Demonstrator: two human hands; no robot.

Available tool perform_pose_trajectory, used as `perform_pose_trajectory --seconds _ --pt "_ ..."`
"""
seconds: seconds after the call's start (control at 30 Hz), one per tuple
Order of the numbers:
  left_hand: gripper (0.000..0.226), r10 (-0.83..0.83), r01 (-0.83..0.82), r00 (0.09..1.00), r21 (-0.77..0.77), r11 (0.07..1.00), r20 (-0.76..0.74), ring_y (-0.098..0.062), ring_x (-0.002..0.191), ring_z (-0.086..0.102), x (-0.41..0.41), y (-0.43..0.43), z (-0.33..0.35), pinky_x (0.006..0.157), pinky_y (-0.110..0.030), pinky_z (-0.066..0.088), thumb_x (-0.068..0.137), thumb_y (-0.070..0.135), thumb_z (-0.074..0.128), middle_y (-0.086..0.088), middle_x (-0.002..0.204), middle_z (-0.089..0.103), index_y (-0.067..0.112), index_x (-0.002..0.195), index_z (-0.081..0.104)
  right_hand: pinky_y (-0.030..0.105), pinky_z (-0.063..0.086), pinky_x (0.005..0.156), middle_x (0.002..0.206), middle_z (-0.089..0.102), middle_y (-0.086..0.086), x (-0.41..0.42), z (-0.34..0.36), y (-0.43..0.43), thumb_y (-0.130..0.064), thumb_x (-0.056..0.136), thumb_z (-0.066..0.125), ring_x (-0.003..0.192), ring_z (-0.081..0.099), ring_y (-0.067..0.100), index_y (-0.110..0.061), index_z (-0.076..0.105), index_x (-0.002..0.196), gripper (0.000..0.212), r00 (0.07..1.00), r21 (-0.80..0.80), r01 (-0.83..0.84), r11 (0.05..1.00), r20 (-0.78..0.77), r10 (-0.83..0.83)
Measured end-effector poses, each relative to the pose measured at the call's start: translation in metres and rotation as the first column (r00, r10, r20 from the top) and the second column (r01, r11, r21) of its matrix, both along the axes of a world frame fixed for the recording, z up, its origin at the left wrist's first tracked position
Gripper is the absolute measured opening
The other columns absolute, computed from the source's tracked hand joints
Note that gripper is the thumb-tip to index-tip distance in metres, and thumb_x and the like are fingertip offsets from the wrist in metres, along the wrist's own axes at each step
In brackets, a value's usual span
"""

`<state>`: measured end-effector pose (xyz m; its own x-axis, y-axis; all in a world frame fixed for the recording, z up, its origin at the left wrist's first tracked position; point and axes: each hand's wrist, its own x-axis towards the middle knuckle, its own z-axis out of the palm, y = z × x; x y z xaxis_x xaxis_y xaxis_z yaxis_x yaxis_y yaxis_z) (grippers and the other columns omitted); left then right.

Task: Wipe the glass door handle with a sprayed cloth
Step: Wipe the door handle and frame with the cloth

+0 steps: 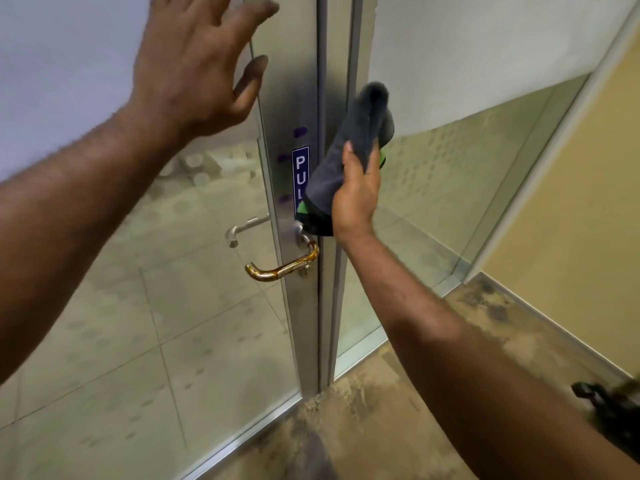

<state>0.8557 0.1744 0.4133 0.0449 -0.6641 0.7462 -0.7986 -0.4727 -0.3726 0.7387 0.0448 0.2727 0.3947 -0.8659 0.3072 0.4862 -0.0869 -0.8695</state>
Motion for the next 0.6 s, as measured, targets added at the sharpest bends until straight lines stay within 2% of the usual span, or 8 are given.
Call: perform_pose_trajectory --seconds 0.17,0.27,0.33,0.4,0.47,0.53,0.6 --pt "0.059 0.076 -0.079 0.994 0.038 0.996 0.076 -0.046 0.133 0.038 0.012 -0.018 0.003 0.102 -0.052 0.034 0.106 0.048 0.026 -0.028 0.149 0.036 0.015 0.156 0.024 0.005 0.036 0.102 0.135 0.049 -0.010 0.032 -0.002 0.007 -0.021 0.101 0.045 0.115 0.046 -0.025 -0.008 0.035 0.151 0.053 1.000 -0.161 -0.010 0.987 0.009 0.011" --pt "0.059 0.106 -0.110 0.987 0.029 0.994 0.119 -0.048 0.130 0.039 0.019 -0.023 0.000 0.101 -0.055 0.035 0.107 0.049 0.023 -0.029 0.147 0.037 0.014 0.154 0.023 0.002 0.030 0.102 0.137 0.045 -0.012 0.042 -0.010 0.011 -0.024 0.101 0.045 0.124 0.039 -0.024 -0.001 0.029 0.152 0.058 0.999 -0.255 0.035 0.966 -0.001 -0.036" --pt "0.058 0.110 -0.114 0.986 0.023 0.993 0.127 -0.048 0.129 0.040 0.022 -0.024 -0.002 0.101 -0.055 0.035 0.108 0.049 0.024 -0.029 0.147 0.037 0.014 0.154 0.024 0.009 0.028 0.110 0.150 0.040 -0.002 0.046 -0.011 0.014 -0.024 0.101 0.044 0.136 0.035 -0.012 0.001 0.023 0.154 0.063 0.999 -0.337 0.018 0.941 -0.025 -0.028" --pt "0.057 0.116 -0.119 0.985 0.013 0.993 0.129 -0.047 0.127 0.042 0.022 -0.025 -0.003 0.099 -0.055 0.036 0.108 0.048 0.024 -0.028 0.145 0.039 0.013 0.153 0.026 0.029 0.024 0.122 0.160 0.028 0.016 0.049 -0.013 0.017 -0.017 0.101 0.044 0.150 0.026 0.015 0.003 0.019 0.154 0.062 0.998 -0.430 -0.057 0.901 -0.059 0.035" --pt "0.054 0.128 -0.130 0.982 0.002 0.992 0.142 -0.046 0.126 0.043 0.022 -0.024 -0.004 0.100 -0.055 0.036 0.108 0.046 0.024 -0.028 0.142 0.041 0.013 0.151 0.028 0.045 0.017 0.125 0.162 0.020 0.022 0.050 -0.018 0.013 -0.007 0.099 0.045 0.153 0.017 0.028 0.004 0.018 0.153 0.061 0.992 -0.557 -0.119 0.822 -0.098 0.078" --pt "0.053 0.140 -0.142 0.978 0.003 0.990 0.152 -0.045 0.131 0.040 0.022 -0.024 -0.003 0.104 -0.056 0.033 0.107 0.045 0.024 -0.026 0.147 0.038 0.013 0.150 0.028 0.043 0.016 0.125 0.163 0.020 0.016 0.044 -0.026 0.004 -0.002 0.097 0.044 0.153 0.016 0.024 0.001 0.019 0.154 0.062 0.985 -0.595 -0.169 0.786 -0.136 0.109" --pt "0.053 0.145 -0.147 0.975 -0.005 0.989 0.167 -0.044 0.139 0.035 0.022 -0.024 -0.003 0.111 -0.056 0.029 0.107 0.044 0.025 -0.024 0.153 0.033 0.014 0.151 0.029 0.036 0.020 0.124 0.162 0.024 0.011 0.034 -0.032 -0.005 -0.003 0.098 0.043 0.152 0.020 0.018 0.000 0.022 0.154 0.060 0.978 -0.550 -0.205 0.809 -0.148 0.147"
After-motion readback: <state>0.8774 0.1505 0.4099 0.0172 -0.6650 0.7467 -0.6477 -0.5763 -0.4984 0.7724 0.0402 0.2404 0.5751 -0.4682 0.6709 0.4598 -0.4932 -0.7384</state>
